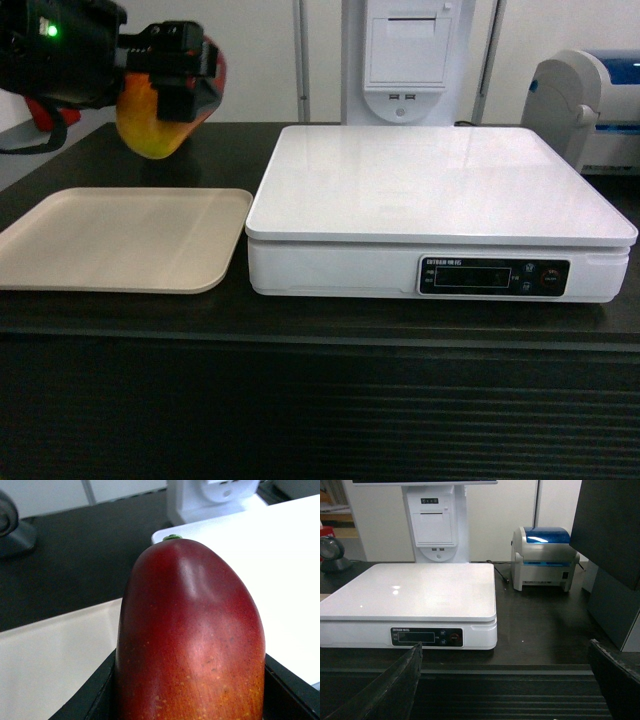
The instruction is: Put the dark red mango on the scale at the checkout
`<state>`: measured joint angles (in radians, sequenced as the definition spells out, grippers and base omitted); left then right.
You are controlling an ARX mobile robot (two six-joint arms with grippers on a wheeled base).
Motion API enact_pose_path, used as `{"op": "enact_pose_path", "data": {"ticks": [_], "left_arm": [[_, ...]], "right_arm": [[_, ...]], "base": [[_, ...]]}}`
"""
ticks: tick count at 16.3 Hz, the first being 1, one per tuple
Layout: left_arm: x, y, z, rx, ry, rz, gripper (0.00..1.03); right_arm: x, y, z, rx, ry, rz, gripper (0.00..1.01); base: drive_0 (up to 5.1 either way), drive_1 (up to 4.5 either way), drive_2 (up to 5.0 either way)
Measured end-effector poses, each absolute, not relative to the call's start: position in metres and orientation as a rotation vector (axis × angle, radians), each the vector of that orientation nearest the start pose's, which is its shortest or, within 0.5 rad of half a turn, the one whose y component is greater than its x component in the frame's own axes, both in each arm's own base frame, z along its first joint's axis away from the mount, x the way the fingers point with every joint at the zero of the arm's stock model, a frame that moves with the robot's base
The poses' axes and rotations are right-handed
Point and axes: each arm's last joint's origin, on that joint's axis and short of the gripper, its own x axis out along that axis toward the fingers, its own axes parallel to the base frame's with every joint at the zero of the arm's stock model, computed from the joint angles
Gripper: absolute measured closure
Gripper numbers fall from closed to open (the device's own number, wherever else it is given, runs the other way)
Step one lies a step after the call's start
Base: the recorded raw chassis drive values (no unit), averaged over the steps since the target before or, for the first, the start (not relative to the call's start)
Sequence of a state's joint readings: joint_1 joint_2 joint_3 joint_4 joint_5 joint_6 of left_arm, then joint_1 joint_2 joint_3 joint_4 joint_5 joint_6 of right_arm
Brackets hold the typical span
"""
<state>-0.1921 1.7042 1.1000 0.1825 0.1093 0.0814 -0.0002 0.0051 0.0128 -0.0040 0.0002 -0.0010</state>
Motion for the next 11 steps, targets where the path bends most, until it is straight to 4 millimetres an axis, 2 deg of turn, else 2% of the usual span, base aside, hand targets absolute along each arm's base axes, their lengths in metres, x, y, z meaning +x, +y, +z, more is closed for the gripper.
{"op": "enact_pose_path", "data": {"ticks": [1, 3, 9, 11], "left_arm": [[0.368, -0.086, 0.241, 0.102, 0.391, -0.344, 0.37], [0.364, -0.107, 0.238, 0.115, 0.405, -0.403, 0.37], [0.393, -0.173, 0.231, 0.139, 0.442, -0.548, 0.37], [0.406, -0.192, 0.223, 0.151, 0.475, -0.577, 0.37]], "right_arm": [[0.097, 0.0, 0.167, -0.001, -0.004, 0.0, 0.03], [0.097, 0.0, 0.167, -0.001, -0.004, 0.0, 0.03], [0.097, 0.0, 0.167, -0.001, -0.004, 0.0, 0.03], [0.097, 0.0, 0.167, -0.001, -0.004, 0.0, 0.03]], "base": [[0.0, 0.0, 0.0], [0.0, 0.0, 0.0], [0.0, 0.0, 0.0], [0.0, 0.0, 0.0]]}}
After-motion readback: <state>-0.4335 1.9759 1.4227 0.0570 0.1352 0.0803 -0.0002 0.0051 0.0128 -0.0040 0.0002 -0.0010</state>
